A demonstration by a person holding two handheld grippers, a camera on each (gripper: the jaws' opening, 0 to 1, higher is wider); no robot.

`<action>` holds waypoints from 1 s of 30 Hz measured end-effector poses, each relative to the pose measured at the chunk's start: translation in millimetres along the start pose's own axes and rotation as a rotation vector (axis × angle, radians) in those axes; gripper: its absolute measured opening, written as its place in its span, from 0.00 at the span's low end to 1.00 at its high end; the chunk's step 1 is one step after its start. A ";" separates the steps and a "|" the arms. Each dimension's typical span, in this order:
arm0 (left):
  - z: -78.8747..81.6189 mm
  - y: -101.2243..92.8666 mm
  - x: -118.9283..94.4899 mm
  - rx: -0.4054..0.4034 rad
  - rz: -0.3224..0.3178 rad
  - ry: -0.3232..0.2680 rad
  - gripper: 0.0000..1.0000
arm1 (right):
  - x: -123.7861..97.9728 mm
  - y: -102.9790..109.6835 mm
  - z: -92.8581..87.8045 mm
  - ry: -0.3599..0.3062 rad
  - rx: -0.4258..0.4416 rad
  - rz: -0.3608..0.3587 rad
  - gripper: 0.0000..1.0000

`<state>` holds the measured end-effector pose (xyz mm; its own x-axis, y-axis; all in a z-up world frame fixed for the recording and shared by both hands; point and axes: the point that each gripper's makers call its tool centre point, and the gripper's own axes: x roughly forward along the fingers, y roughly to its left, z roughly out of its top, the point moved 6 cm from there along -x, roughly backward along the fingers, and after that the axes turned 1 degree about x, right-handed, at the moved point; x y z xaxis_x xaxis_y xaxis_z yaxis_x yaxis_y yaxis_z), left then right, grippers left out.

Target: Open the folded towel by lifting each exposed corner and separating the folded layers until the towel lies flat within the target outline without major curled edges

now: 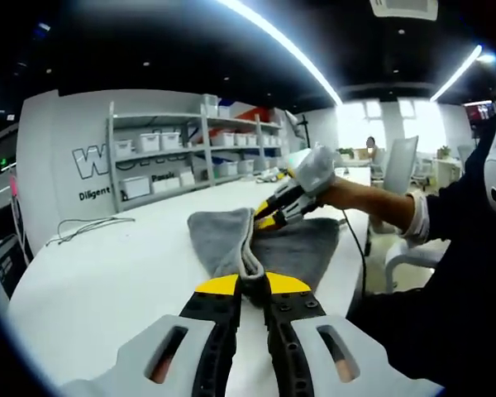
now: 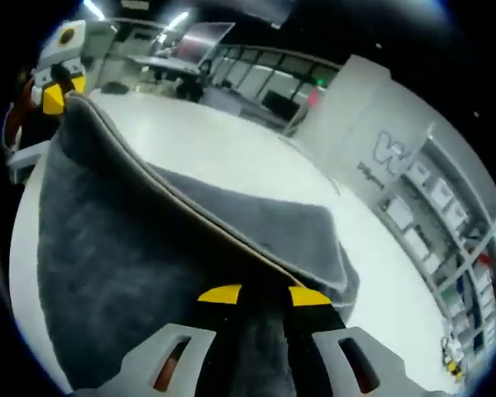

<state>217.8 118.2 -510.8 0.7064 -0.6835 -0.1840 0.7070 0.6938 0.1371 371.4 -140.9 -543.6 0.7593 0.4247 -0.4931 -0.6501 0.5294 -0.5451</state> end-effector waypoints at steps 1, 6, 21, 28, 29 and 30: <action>0.0 0.0 0.0 0.001 0.000 0.000 0.10 | 0.0 -1.5 -0.9 0.004 -0.013 -0.011 0.18; 0.5 -0.5 -0.3 0.006 0.001 -0.001 0.10 | -0.8 -10.6 -4.0 0.027 -0.085 -0.042 0.21; 0.9 -0.9 1.7 0.013 -0.005 0.006 0.10 | 5.0 -31.8 -6.4 0.022 -0.493 -0.082 0.26; 1.4 -1.0 1.9 0.016 -0.005 0.009 0.10 | 10.5 -35.0 -9.0 0.080 -0.735 -0.074 0.25; 1.4 -1.1 2.0 0.016 -0.005 0.010 0.10 | 11.3 -35.9 -8.3 0.081 -0.771 -0.070 0.25; 1.5 -1.3 2.1 0.017 -0.006 0.010 0.10 | 12.2 -37.6 -7.6 0.083 -0.815 -0.070 0.24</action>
<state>218.4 115.6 -509.9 0.7019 -0.6852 -0.1945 0.7116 0.6859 0.1522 404.9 -161.2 -534.3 0.8149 0.3375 -0.4712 -0.4435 -0.1604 -0.8818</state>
